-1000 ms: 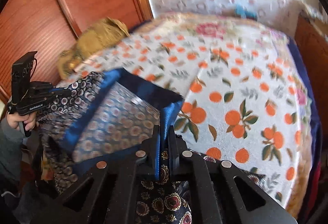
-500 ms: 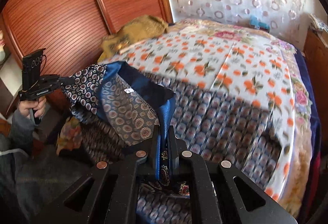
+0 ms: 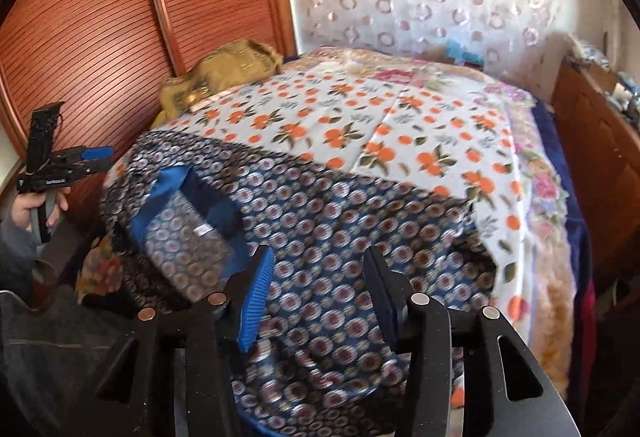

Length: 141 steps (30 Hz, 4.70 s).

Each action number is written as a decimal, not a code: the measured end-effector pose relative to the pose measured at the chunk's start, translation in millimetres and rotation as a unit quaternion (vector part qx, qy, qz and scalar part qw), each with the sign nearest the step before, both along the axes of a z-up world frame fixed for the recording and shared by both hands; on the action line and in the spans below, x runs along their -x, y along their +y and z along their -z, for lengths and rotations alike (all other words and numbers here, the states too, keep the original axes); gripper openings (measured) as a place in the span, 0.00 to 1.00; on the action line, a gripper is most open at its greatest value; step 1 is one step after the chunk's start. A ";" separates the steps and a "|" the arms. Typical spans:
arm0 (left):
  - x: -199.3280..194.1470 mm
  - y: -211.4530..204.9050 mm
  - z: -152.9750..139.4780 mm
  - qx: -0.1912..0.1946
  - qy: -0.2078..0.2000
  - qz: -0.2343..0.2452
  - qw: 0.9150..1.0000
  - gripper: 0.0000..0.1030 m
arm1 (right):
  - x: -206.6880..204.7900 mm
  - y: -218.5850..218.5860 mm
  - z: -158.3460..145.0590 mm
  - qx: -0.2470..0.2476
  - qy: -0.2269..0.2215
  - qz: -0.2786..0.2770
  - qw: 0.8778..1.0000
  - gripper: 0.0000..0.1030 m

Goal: Fold small clothes

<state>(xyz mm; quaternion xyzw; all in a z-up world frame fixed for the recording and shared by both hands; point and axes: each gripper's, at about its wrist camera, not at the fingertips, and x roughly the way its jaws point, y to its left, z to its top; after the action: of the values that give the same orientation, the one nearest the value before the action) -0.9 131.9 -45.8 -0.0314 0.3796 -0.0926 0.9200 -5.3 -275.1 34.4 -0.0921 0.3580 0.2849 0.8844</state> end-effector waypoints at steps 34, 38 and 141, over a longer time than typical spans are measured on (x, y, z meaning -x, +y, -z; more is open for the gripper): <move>-92.8 47.7 54.2 0.008 0.044 -0.065 0.997 0.51 | -133.6 -23.4 80.4 0.017 0.047 0.091 0.995 0.61; -91.5 44.9 53.0 0.018 0.048 -0.051 0.997 0.13 | -127.6 -18.4 78.1 0.016 0.055 0.068 0.996 0.24; -66.7 -143.0 25.5 0.041 -0.002 0.088 0.995 0.45 | -30.1 0.3 44.9 -0.049 0.006 0.121 0.991 0.48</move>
<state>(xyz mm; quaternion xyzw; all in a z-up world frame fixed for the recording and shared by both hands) 65.9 -11.0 -71.3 -0.0352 0.3747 -0.1891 0.9070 24.8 -274.7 -10.5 -0.0027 0.3573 0.1932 0.9138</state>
